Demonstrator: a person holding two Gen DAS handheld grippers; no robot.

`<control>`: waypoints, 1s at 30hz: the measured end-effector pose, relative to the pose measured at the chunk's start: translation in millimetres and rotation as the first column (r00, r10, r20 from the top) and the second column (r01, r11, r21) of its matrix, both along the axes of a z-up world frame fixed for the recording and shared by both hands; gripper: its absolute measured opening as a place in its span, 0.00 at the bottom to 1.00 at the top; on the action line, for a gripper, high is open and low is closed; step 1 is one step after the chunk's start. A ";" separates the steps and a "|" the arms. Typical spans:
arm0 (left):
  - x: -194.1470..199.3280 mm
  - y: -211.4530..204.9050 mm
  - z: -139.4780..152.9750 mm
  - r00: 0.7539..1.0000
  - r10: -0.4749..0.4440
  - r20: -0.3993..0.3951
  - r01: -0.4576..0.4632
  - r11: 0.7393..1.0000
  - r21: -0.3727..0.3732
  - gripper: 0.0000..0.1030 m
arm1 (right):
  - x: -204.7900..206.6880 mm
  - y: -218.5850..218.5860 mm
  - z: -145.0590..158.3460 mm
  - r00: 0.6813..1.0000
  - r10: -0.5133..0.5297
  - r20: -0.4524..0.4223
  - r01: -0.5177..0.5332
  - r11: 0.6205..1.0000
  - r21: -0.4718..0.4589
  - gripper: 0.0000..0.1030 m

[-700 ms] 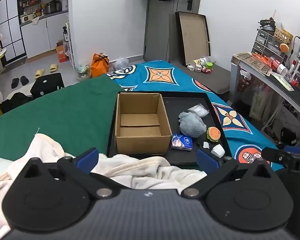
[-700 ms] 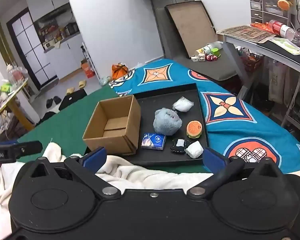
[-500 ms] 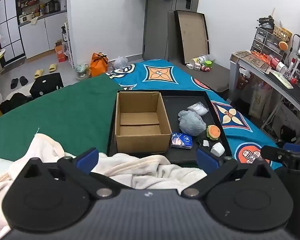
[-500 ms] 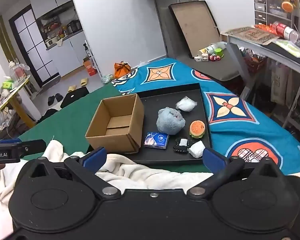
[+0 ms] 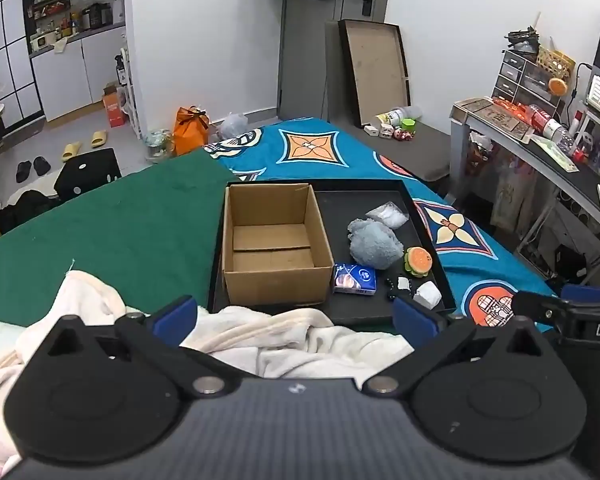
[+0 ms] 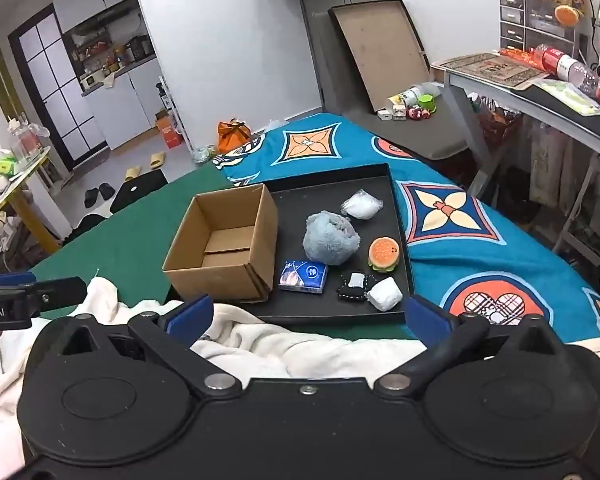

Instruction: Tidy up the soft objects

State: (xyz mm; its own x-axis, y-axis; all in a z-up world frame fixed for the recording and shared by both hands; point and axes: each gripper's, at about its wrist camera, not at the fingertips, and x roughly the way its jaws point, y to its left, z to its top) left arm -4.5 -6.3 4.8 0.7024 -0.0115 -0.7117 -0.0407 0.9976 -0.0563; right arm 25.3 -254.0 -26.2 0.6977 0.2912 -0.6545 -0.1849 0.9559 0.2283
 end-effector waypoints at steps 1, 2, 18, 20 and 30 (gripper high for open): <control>0.3 1.9 0.5 1.000 0.002 -0.002 -0.002 1.000 -0.004 1.00 | -0.5 0.5 -0.4 1.000 0.002 0.001 -0.002 1.000 -0.004 1.00; -0.3 2.5 0.2 1.000 0.002 -0.002 -0.002 1.000 -0.007 1.00 | -0.7 0.3 -0.8 1.000 0.002 0.002 -0.002 1.000 -0.009 1.00; -6.0 3.7 -1.1 1.000 -0.005 -0.007 0.005 1.000 -0.001 1.00 | -3.4 2.0 2.7 1.000 0.018 0.008 -0.018 0.999 -0.029 1.00; -5.3 2.8 -0.5 1.000 -0.007 -0.007 0.007 1.000 -0.001 1.00 | -3.7 3.1 3.2 1.000 0.020 0.010 -0.019 0.999 -0.043 1.00; -11.9 3.8 -1.7 1.000 0.010 -0.008 -0.010 1.000 -0.006 1.00 | -7.9 5.4 1.1 1.000 0.022 0.004 -0.022 0.998 -0.055 1.00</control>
